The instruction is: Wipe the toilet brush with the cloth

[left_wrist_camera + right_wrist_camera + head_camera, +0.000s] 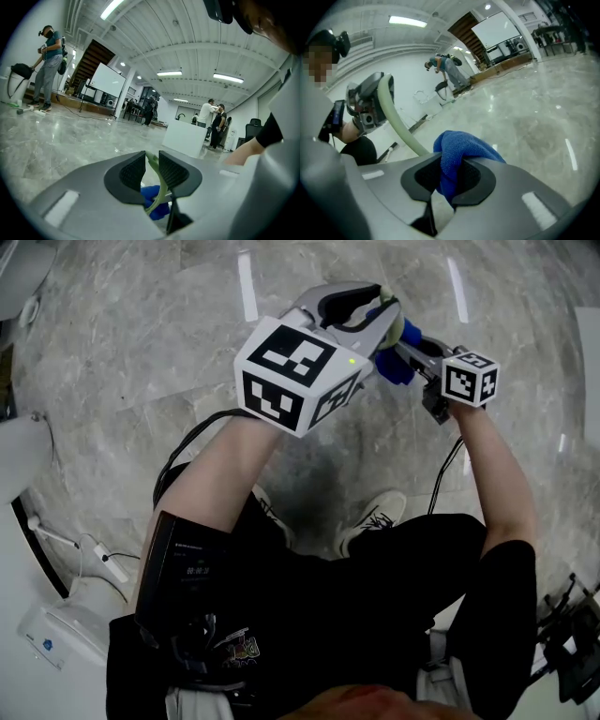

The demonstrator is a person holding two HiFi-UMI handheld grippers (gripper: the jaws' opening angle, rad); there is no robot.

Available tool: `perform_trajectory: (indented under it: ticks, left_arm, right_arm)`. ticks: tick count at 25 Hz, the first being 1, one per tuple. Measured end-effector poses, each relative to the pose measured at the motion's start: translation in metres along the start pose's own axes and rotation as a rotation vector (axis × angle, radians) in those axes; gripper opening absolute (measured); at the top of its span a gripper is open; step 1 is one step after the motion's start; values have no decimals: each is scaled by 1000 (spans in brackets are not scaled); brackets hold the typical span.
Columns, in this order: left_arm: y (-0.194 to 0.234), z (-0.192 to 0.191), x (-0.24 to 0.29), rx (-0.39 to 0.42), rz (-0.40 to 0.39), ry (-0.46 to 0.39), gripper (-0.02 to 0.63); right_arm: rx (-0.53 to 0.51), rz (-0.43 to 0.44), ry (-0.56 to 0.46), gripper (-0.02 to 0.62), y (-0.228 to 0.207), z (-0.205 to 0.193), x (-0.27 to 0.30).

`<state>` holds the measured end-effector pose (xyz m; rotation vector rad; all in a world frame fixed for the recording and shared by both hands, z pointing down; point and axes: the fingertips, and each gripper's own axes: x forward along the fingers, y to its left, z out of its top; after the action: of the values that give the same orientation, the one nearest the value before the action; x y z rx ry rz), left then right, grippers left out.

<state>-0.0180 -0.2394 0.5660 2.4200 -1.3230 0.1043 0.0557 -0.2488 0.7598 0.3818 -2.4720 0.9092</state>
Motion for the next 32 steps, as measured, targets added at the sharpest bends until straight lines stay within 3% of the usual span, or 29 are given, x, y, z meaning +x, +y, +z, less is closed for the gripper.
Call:
perform_trajectory:
  ticks: [4,8,13,18,20,22,25,28,30,32]
  left_arm:
    - [3,3,-1,0,4,-4,109]
    - [2,1,-2,15,-8,8,109]
    - [0,0,-1,47,-16,20,113]
    - [-1,-2,-2,39,-21,21,114]
    - [1,-2,-2,31,-22,22,112]
    - [1,-1,-2,25,-25,21,112]
    - [0,1,-4,25,-29,22,112]
    - [-3,2,-6,29,-32,20,112]
    - [-4,3,-9,26,-32,21,112]
    - [-4,4,-12,17,-32,25,112]
  right_arm:
    - [-131,239,52,60,43,39,-8]
    - [-260,378,139,60,81,77,-27]
    - [-337,477,93,60,120,134,-56]
    - [-333,501,51,60,125,143,-63]
    - [-287,499,54,60,115,132,-55]
    - [-258,442,115,60,94,108,-35]
    - [-253,226,208,60,37,74,4]
    - [-222,70,153,61,-10,78,37]
    - [-190,64,125,61,-18,86,59]
    - [-163,112,154,61,-14,84,85]
